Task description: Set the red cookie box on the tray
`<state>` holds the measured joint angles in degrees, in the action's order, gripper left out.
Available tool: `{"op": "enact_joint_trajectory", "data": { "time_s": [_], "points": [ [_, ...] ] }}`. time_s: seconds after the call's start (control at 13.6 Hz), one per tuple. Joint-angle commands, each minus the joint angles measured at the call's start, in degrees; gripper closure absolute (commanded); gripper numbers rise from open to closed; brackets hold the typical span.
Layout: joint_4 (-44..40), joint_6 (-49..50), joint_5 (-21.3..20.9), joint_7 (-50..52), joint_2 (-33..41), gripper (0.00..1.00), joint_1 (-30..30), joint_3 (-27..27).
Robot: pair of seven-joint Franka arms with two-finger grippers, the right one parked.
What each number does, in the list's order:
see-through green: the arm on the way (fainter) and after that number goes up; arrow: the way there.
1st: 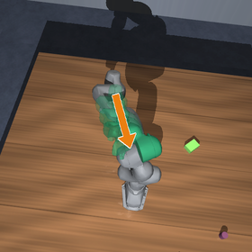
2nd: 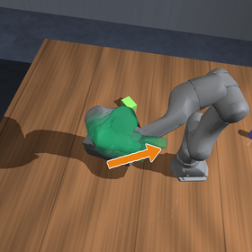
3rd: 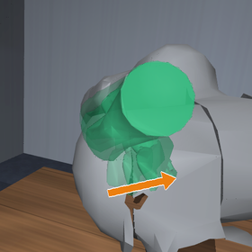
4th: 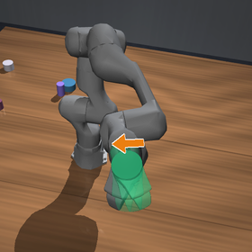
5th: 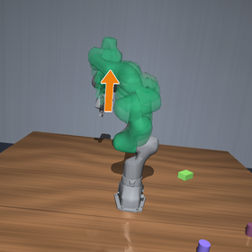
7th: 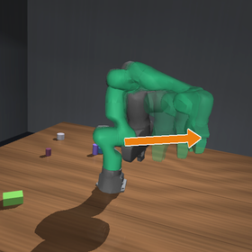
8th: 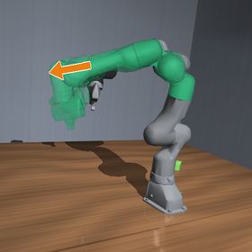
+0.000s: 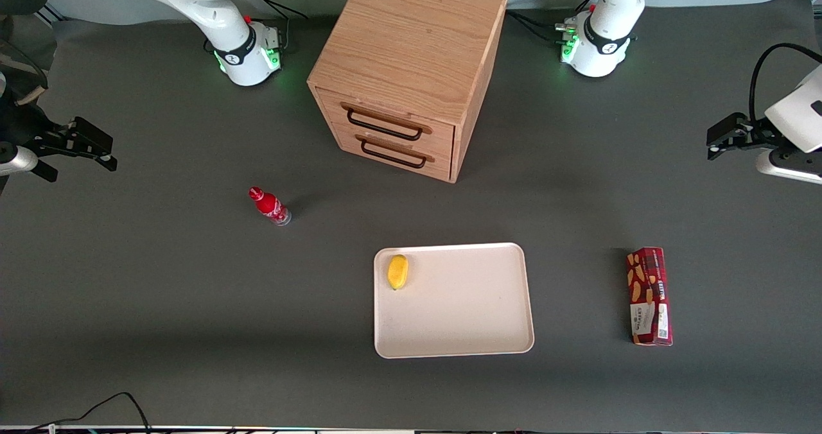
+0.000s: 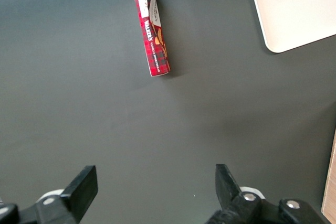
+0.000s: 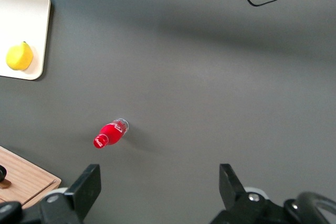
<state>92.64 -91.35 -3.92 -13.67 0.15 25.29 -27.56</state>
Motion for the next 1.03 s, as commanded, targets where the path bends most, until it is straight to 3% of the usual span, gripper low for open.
{"op": "enact_joint_trajectory", "data": {
  "time_s": [0.0,0.96],
  "points": [
    [1.76,-1.03,1.28,-1.54,2.13,0.0,0.64,0.22],
    [-1.92,-0.06,1.99,-1.71,-0.85,0.0,0.73,0.22]
  ]
}}
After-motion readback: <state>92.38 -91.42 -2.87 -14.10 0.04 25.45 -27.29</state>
